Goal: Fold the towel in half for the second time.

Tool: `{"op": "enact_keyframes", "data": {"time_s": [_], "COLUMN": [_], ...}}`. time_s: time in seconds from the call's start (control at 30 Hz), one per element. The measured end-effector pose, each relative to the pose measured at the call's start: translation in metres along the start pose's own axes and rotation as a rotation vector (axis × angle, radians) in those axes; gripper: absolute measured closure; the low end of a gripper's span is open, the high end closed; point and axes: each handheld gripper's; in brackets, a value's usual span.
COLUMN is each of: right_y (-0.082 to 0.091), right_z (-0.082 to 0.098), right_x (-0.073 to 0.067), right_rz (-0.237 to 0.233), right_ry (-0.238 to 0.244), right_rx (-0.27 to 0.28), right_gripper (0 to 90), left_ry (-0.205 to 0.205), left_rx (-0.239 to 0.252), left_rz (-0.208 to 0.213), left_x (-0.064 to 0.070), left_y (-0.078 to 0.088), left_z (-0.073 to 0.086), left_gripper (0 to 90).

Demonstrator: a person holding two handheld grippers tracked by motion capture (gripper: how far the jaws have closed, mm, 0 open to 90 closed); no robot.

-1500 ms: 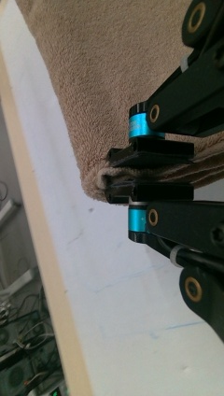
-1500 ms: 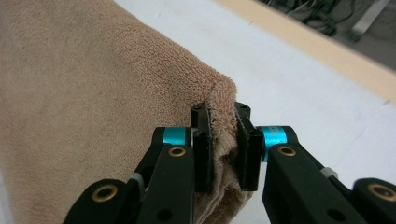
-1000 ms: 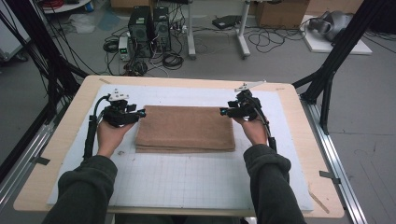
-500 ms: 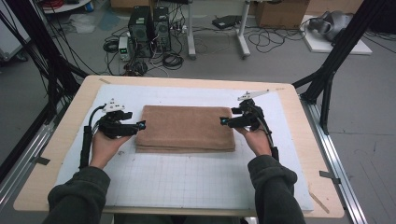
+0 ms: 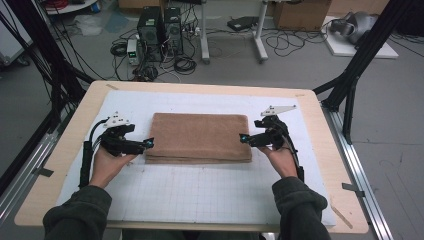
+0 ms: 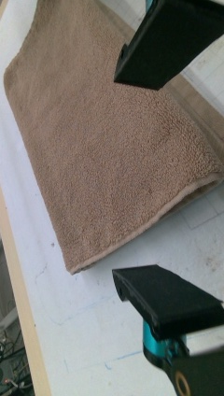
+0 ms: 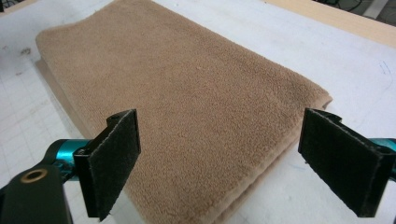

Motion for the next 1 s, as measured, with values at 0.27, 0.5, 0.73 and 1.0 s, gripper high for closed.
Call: {"op": "enact_keyframes", "data": {"time_s": [0.27, 0.5, 0.73, 1.0], "right_y": [0.01, 0.017, 0.024, 0.033], "right_z": [0.006, 0.013, 0.018, 0.027], "right_x": [-0.004, -0.006, -0.01, -0.017], "right_rz": [0.003, 0.005, 0.003, -0.004], "right_ry": [0.007, 0.01, 0.019, 0.017], "right_rx": [0.015, 0.037, 0.056, 0.076], "right_gripper": [12.0, 12.0, 11.7, 11.6], "left_ry": [0.012, 0.016, 0.012, 0.008], "left_rx": [-0.015, -0.032, -0.02, -0.025], "left_rz": [0.026, 0.031, 0.038, 0.063], "left_x": [0.0, 0.0, 0.003, 0.009], "left_y": [0.002, 0.009, 0.018, 0.021], "left_z": [0.007, 0.013, 0.018, 0.023], "left_gripper": [1.7, 1.7, 1.7, 1.7]}}
Point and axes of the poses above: each handheld gripper's, and its own axes: y roughly backward along the jaws, z roughly out of its underside, x roughly to its right, and after that the axes turned 9 degrees about z, right-handed
